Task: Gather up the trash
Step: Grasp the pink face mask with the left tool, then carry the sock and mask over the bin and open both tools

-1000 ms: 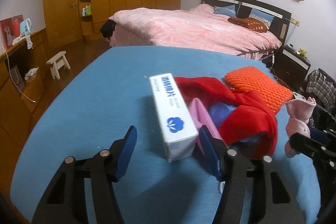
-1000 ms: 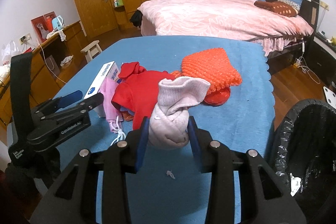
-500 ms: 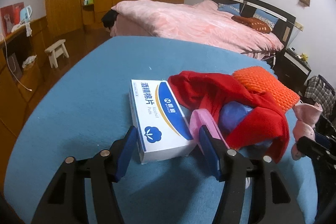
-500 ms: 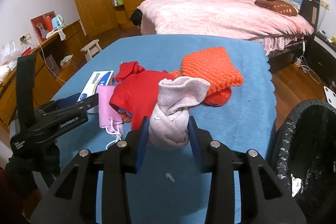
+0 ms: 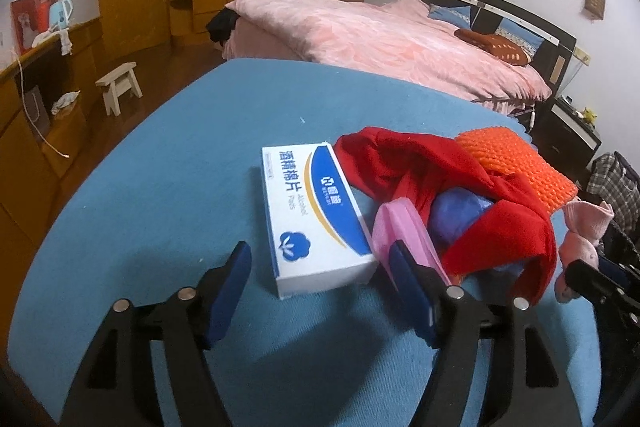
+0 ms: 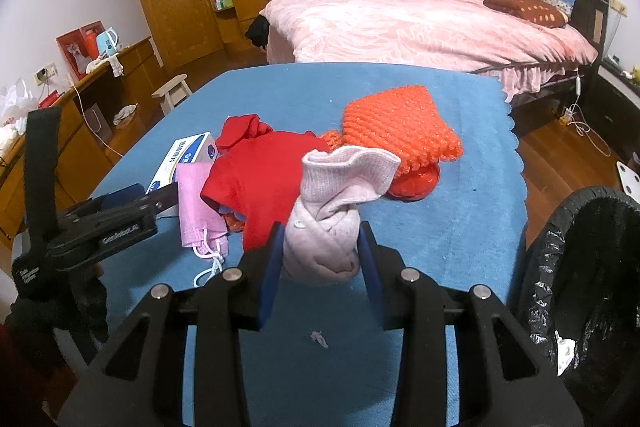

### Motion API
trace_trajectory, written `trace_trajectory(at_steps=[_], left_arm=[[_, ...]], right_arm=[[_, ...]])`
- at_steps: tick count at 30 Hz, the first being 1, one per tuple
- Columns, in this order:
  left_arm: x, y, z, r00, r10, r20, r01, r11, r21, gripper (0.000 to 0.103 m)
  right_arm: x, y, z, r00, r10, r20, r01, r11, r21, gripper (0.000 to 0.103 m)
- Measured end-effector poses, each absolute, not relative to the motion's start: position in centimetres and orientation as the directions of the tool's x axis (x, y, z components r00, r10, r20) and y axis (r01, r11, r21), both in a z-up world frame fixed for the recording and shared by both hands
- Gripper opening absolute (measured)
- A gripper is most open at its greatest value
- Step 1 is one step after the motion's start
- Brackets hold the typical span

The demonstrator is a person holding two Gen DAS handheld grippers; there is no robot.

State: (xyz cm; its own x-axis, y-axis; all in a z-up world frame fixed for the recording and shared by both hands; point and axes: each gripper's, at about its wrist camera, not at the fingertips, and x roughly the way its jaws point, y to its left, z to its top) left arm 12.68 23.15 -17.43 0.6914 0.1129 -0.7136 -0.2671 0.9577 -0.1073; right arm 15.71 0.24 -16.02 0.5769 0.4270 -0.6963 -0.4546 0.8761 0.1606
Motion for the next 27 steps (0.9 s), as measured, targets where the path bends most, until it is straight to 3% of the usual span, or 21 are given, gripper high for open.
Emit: trace_trajectory(at_steps=[8, 14, 18, 22, 27], left_arm=[[11.5, 20.3, -17.1, 0.705, 0.068, -0.706, -0.209, 0.971, -0.115, 0.069], [13.4, 17.8, -18.0, 0.680, 0.016, -0.733, -0.155, 0.980, -0.123, 0.049], [14.5, 17.2, -19.1, 0.646, -0.007, -0.764, -0.149, 0.980, -0.135, 0.027], [14.1, 17.1, -18.8, 0.653, -0.007, -0.757, -0.145, 0.980, -0.134, 0.012], [12.7, 17.0, -16.8, 0.688, -0.004, -0.725, -0.136, 0.982, -0.134, 0.009]], right_arm=[[15.7, -0.8, -15.9, 0.588, 0.413, -0.695, -0.437, 0.886, 0.157, 0.036], [15.7, -1.9, -16.0, 0.594, 0.402, -0.697, -0.418, 0.894, 0.159, 0.036], [15.8, -2.4, -16.0, 0.598, 0.399, -0.695, -0.410, 0.898, 0.162, 0.036], [15.9, -3.0, -15.8, 0.605, 0.398, -0.690, -0.403, 0.900, 0.167, 0.036], [15.6, -3.4, -15.2, 0.615, 0.404, -0.678, -0.402, 0.899, 0.172, 0.036]])
